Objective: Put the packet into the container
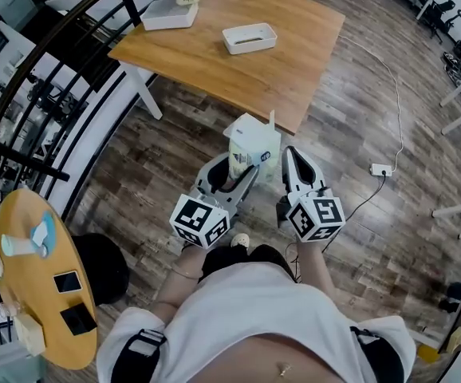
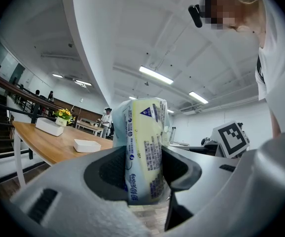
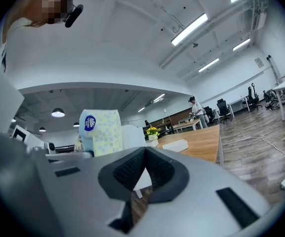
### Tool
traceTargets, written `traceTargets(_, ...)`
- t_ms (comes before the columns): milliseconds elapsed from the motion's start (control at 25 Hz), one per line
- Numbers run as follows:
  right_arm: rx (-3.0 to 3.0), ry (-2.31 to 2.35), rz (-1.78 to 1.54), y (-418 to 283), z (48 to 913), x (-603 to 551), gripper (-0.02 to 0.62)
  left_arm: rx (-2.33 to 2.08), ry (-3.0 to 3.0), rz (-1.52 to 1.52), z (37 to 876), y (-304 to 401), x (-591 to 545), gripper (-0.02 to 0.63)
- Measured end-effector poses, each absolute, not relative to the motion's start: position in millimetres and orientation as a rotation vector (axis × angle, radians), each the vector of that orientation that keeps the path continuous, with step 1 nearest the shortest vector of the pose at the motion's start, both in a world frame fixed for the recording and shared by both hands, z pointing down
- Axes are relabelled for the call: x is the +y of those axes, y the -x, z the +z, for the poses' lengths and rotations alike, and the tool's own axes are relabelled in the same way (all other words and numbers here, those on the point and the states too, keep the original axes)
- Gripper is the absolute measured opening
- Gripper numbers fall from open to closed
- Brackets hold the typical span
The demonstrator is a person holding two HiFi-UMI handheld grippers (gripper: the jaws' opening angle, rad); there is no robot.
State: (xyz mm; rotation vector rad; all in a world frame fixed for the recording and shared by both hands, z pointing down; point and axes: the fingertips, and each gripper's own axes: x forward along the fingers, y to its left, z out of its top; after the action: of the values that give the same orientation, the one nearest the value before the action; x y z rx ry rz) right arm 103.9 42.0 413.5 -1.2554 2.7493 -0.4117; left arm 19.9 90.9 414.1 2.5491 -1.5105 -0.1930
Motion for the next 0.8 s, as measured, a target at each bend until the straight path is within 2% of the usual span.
traceTargets(400, 2.708, 1.340, -0.369, -127.3, 413.0, 24.4, 0.012, -1.559, -2.517, -0.198, 413.2, -11.3, 80.6, 0.195)
traceTargets(800, 2.717, 1.305, -0.387, -113.3, 412.4, 3.7, 0.012, -1.594, -2.484, -0.180, 419.0, 3.6, 66.6, 0.195)
